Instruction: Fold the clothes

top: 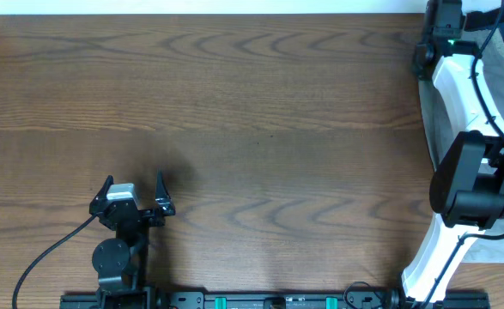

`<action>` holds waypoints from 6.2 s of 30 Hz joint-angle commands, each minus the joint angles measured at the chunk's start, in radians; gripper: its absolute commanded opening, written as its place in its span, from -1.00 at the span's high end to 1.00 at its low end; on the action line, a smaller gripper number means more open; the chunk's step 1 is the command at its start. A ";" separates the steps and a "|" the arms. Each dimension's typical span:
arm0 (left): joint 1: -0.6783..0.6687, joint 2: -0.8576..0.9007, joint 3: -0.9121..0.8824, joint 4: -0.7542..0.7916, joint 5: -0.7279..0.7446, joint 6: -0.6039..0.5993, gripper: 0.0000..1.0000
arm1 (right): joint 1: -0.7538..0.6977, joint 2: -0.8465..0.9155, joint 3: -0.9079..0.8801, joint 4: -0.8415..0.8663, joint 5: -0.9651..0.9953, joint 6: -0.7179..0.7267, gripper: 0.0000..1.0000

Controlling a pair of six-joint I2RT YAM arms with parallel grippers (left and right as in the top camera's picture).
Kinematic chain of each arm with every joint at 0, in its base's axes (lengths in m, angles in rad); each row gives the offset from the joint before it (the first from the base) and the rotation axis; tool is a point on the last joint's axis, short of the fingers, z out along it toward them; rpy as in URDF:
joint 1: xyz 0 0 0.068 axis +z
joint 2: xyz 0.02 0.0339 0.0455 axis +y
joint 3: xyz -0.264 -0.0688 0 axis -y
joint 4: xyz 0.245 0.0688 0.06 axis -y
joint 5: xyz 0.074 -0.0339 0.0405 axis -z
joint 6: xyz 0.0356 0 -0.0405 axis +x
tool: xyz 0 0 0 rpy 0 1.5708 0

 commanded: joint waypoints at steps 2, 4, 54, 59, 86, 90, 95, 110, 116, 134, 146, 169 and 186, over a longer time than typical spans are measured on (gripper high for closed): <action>0.003 -0.006 -0.021 -0.026 0.008 0.006 -0.95 | 0.101 -0.066 0.021 -0.004 -0.069 0.017 0.97; 0.003 -0.006 -0.021 -0.026 0.008 0.006 -0.96 | 0.149 -0.075 0.021 -0.010 -0.117 0.017 0.97; 0.003 -0.006 -0.021 -0.026 0.008 0.006 -0.96 | 0.565 -0.342 0.012 -0.632 -0.274 0.245 -0.99; 0.003 -0.006 -0.021 -0.026 0.008 0.006 -0.96 | 0.423 -0.317 -0.082 -0.733 -0.279 0.300 -0.99; 0.003 -0.006 -0.021 -0.026 0.008 0.006 -0.96 | 0.257 -0.316 -0.745 -0.195 -0.620 0.410 -0.43; 0.003 -0.006 -0.021 -0.026 0.008 0.006 -0.96 | 0.257 -0.316 -0.801 -0.137 -0.629 0.410 -0.20; 0.003 -0.006 -0.021 -0.026 0.008 0.006 -0.96 | 0.257 -0.316 -0.845 -0.081 -0.632 0.410 0.35; 0.003 -0.006 -0.021 -0.026 0.008 0.006 -0.96 | 0.186 -0.316 -0.730 0.092 -0.581 0.280 0.98; 0.003 -0.006 -0.021 -0.026 0.008 0.006 -0.96 | 0.176 -0.316 -0.626 0.035 -0.570 0.244 0.91; 0.003 -0.006 -0.021 -0.026 0.008 0.006 -0.96 | 0.157 -0.360 -0.473 -0.331 -0.485 0.309 -0.99; 0.003 -0.006 -0.021 -0.026 0.008 0.006 -0.96 | -0.026 -0.397 -0.323 -0.369 -0.312 0.287 -0.99; 0.002 -0.006 -0.020 -0.026 0.053 -0.073 -0.96 | -0.102 -0.397 -0.324 -0.372 -0.325 0.286 -0.98; 0.002 0.074 0.079 0.034 0.560 -0.406 -0.96 | -0.103 -0.397 -0.324 -0.372 -0.325 0.287 -0.99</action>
